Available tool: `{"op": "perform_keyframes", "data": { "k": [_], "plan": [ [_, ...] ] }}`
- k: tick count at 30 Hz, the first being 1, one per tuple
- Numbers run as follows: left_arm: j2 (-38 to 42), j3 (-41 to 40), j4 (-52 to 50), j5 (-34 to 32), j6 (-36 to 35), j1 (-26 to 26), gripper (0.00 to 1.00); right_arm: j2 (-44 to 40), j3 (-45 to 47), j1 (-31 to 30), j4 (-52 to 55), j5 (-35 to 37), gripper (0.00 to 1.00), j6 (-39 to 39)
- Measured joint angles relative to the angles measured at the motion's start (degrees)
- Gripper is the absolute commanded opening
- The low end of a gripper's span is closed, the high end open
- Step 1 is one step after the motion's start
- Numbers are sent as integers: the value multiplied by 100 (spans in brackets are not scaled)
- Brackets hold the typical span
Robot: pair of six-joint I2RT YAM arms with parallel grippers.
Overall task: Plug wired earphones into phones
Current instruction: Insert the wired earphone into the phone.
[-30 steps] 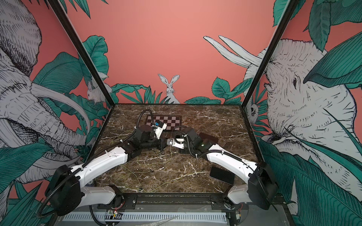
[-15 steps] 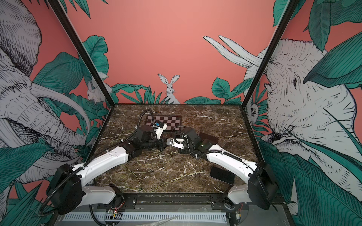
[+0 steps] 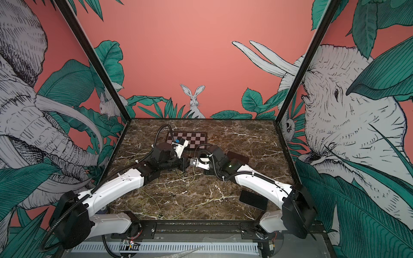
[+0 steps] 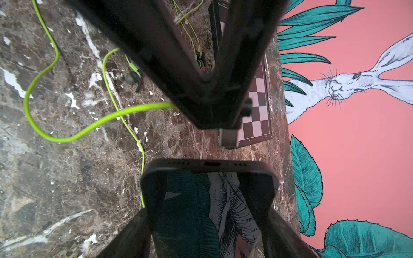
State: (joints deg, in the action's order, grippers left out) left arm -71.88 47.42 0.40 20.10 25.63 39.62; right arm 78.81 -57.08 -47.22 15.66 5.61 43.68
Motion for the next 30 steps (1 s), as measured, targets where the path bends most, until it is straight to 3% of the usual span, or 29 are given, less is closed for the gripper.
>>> {"op": "perform_keyframes", "data": {
  "k": [30],
  "plan": [
    [-90,-4,15,131,4,0,0,101,-166,-4,-39,-35,63,-105]
  ]
}}
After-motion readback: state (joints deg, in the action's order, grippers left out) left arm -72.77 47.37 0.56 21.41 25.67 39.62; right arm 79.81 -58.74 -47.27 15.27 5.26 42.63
